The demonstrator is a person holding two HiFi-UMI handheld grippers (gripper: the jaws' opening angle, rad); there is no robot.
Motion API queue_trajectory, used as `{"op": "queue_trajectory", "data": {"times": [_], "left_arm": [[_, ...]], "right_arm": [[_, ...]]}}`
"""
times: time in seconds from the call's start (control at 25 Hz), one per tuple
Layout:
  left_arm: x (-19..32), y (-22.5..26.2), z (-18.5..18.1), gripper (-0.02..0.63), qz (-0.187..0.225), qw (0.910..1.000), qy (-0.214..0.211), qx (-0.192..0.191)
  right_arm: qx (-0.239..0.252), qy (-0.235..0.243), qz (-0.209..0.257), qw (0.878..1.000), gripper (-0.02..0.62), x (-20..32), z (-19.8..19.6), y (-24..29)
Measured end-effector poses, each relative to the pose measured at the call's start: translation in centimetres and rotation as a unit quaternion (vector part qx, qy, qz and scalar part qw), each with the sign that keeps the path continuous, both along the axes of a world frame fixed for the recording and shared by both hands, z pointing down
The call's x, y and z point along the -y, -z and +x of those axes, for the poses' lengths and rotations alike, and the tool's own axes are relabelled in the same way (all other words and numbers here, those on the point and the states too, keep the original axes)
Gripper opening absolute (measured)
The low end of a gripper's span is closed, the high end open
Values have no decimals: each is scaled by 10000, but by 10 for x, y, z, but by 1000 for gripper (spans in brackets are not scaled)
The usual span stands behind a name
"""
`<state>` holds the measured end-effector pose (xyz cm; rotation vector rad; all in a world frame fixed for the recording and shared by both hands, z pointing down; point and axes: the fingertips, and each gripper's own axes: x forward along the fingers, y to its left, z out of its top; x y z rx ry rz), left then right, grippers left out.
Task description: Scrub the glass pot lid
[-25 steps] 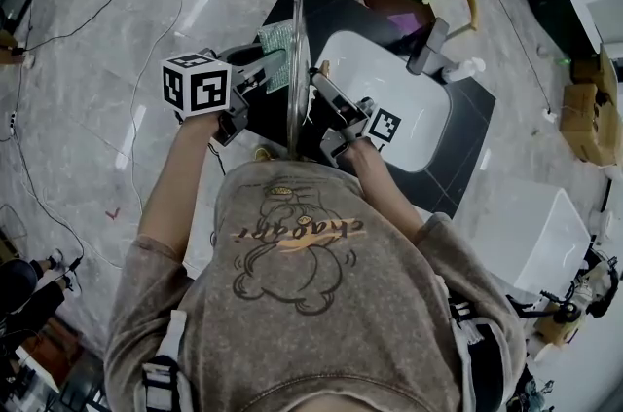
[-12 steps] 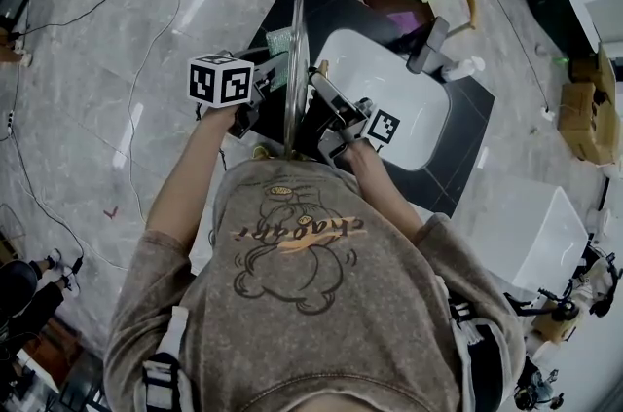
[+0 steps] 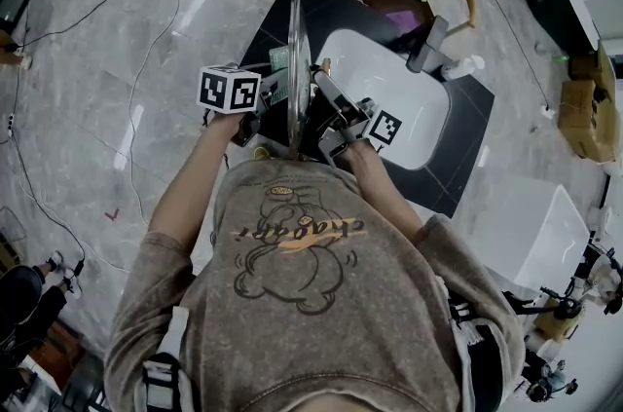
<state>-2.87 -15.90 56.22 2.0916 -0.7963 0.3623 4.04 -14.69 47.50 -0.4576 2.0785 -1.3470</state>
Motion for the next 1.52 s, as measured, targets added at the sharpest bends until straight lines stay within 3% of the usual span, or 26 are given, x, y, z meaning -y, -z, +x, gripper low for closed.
{"op": "queue_trajectory", "data": {"times": [0.48,0.72,1.2,1.52], "left_arm": [[-52,28,19,86,-60,9978,-607,-243],[-75,62,17,86,-12,9933,-999,-585],[-71,151,2,86,411,9871,-727,-1366],[-55,174,-7,86,645,9866,-586,-1377]], "right_arm": [[-26,-325,80,9994,179,8,10,-1],[0,-372,66,9993,179,10,14,-2],[8,-281,-17,9996,179,8,13,-8],[2,-139,8,9999,179,5,10,-6]]}}
